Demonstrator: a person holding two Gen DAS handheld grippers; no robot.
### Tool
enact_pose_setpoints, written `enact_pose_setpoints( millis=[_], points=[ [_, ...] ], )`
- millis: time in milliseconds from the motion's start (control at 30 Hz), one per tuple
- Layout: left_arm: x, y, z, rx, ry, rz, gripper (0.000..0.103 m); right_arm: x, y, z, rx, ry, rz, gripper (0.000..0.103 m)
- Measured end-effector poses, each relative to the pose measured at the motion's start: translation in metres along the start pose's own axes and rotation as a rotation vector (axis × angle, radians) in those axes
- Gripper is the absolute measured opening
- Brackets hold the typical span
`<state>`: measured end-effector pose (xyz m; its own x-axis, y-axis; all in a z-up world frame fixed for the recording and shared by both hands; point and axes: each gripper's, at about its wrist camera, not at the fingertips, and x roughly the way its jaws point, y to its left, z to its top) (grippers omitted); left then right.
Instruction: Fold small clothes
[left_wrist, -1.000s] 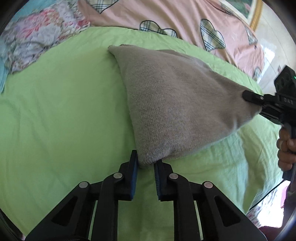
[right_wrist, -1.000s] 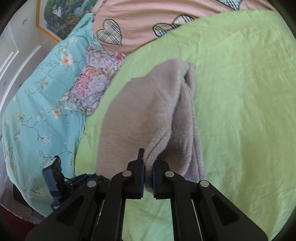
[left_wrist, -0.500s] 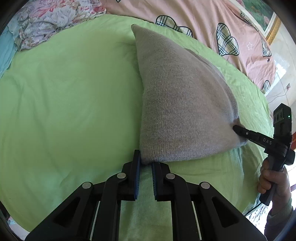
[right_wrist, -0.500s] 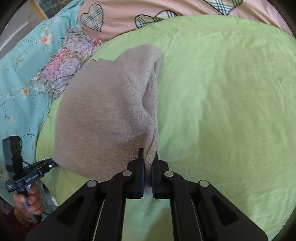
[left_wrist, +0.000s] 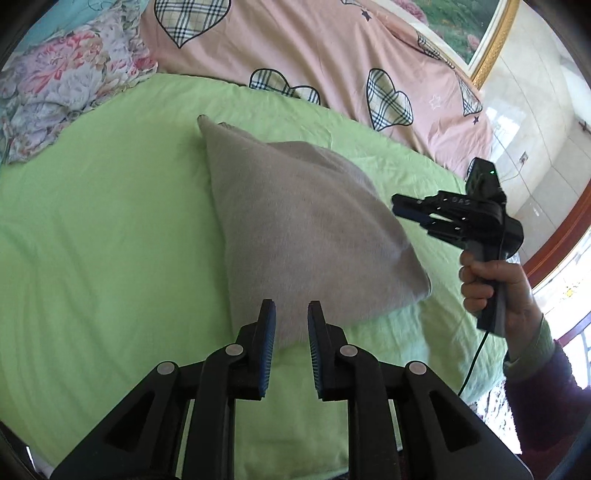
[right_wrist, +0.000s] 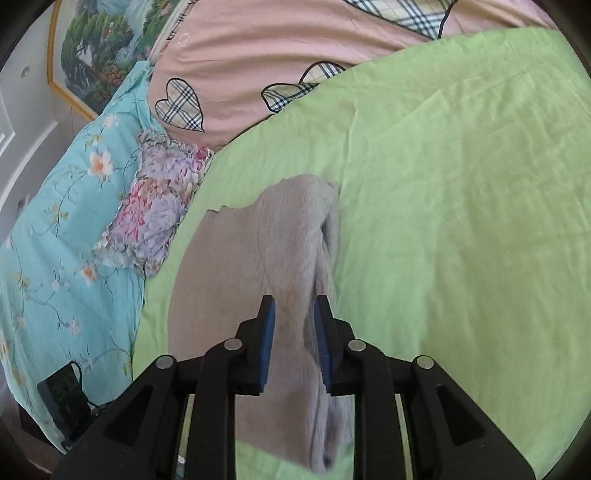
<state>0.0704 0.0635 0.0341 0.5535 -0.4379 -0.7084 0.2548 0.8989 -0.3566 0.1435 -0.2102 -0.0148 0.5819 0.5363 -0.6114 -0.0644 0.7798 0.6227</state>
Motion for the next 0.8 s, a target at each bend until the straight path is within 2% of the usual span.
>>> enact_pose_setpoints(
  millis=[200,233,267,300,467,500,600,667,800],
  points=[
    [0.028,-0.002,0.016,-0.01,0.029,-0.019,0.019,0.027,-0.003,0.014,0.016,0.037,0.042,0.023],
    [0.031,-0.004,0.018,-0.007,0.032,-0.022,0.019,0.029,-0.002,0.015,0.007,0.032,0.043,0.021],
    [0.036,-0.004,0.02,-0.003,0.036,-0.028,0.019,0.029,0.0,0.017,-0.008,0.026,0.042,0.008],
    [0.04,-0.005,0.021,-0.002,0.042,-0.034,0.019,0.029,0.004,0.02,-0.028,0.025,0.042,0.008],
    [0.058,-0.006,0.022,0.007,0.087,-0.048,0.021,0.012,0.022,0.04,-0.094,-0.056,0.043,0.007],
    [0.063,-0.006,0.02,0.008,0.094,-0.04,0.021,0.014,0.021,0.041,-0.1,-0.052,0.03,0.007],
    [0.079,-0.002,0.013,-0.003,0.12,-0.027,0.02,0.043,0.006,0.032,-0.142,0.022,-0.107,0.007],
    [0.082,-0.003,0.012,-0.003,0.119,-0.022,0.021,0.056,-0.004,0.024,-0.127,0.056,-0.12,0.007],
    [0.059,-0.012,0.024,0.025,0.101,-0.037,0.024,0.031,-0.001,0.022,-0.09,-0.019,-0.146,0.015]
  ],
)
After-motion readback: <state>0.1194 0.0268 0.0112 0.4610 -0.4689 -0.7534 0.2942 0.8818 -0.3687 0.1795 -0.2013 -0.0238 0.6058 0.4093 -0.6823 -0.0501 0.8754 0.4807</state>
